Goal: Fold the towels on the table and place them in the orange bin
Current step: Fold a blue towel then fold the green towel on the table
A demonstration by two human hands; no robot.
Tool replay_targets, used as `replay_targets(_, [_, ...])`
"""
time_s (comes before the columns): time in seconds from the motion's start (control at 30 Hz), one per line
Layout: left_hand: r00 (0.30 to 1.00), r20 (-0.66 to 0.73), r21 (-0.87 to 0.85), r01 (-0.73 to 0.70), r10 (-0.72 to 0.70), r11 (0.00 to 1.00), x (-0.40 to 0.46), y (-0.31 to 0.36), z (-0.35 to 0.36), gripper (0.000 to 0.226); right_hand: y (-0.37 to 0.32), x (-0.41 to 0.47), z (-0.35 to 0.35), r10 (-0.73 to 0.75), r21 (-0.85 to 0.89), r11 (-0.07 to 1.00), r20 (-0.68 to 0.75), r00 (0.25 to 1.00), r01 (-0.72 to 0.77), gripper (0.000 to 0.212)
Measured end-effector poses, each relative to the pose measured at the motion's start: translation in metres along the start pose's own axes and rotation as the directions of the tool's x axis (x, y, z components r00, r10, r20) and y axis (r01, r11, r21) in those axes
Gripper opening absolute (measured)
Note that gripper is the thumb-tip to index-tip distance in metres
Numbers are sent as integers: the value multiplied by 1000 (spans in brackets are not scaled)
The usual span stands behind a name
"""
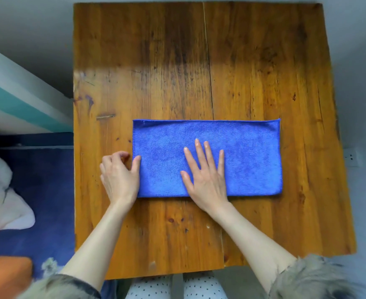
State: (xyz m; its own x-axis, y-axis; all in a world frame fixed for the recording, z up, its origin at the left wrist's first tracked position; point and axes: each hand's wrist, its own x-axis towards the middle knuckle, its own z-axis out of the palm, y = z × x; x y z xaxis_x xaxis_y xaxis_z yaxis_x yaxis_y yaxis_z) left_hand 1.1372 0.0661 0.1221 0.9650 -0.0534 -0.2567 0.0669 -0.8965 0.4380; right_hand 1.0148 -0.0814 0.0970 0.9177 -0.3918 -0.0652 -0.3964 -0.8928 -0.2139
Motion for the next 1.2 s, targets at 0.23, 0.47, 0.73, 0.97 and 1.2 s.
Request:
replay_targets(0.23, [991,116,47,56,-61,997,11,11,-2,27,-4,-1,9,27,-75,997,63,998,-22,58])
replay_targets(0.47, [987,137,-49,-81,87,995,15,17,-17,17,-14,8,0,55,-77,996,56,997,-50,60])
replay_targets(0.73, [882,467,-411,279,-62,868,67,10,-54,24,-34,44,-4,170,-87,984,213,962,-154,77])
replay_targets(0.97, [731,680,-426,454,-55,783,62,19,-70,35,-29,49,-33,131,156,970,311,941,-186,64])
replay_targets(1.2, [806,591,-491,333,28,805,29,58,-85,36,10,14,-66,275,504,812,111,955,-292,44])
